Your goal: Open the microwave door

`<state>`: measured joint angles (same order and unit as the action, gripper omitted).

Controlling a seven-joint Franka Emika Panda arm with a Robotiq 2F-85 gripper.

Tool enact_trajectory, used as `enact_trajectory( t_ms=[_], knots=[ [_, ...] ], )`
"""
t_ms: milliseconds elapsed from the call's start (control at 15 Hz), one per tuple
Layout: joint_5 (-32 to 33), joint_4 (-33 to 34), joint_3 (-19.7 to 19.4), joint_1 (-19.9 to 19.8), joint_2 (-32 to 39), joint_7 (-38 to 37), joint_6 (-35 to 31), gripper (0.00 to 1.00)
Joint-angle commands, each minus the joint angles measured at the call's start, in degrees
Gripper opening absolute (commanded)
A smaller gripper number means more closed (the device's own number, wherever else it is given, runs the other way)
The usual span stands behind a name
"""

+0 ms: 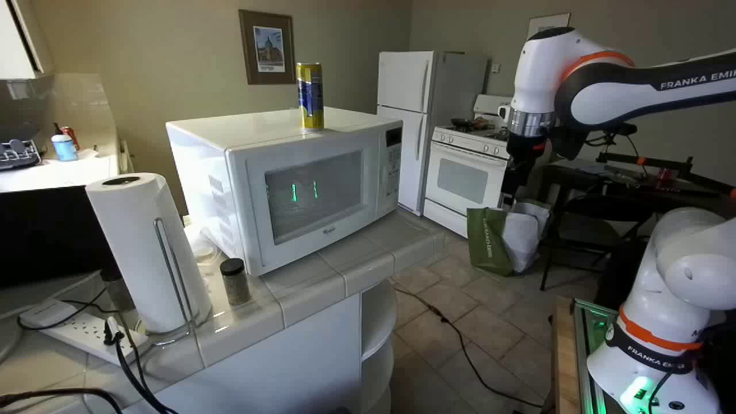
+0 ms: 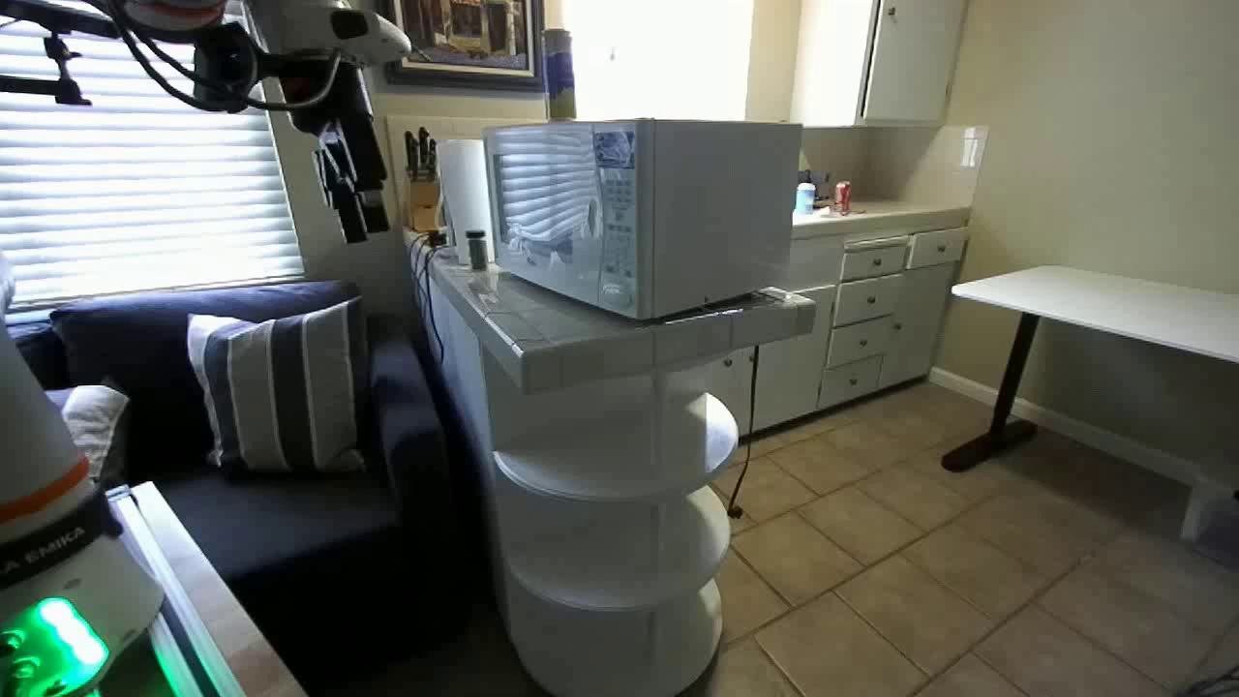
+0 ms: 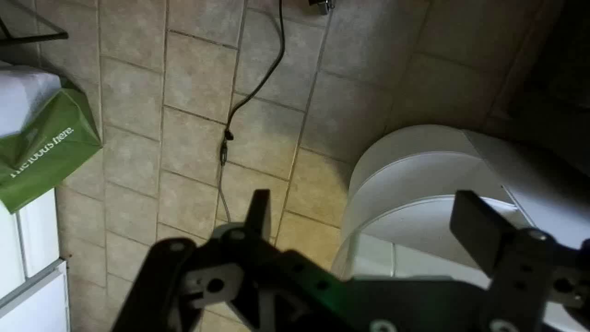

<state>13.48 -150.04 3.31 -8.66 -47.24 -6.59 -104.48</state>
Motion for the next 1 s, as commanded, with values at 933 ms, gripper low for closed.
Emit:
enact_trajectory(
  t_ms=[933],
  knots=[
    [-7.75,0.44,-1.58,4.30,8.75,-3.14,-8.89,1.00]
  ],
)
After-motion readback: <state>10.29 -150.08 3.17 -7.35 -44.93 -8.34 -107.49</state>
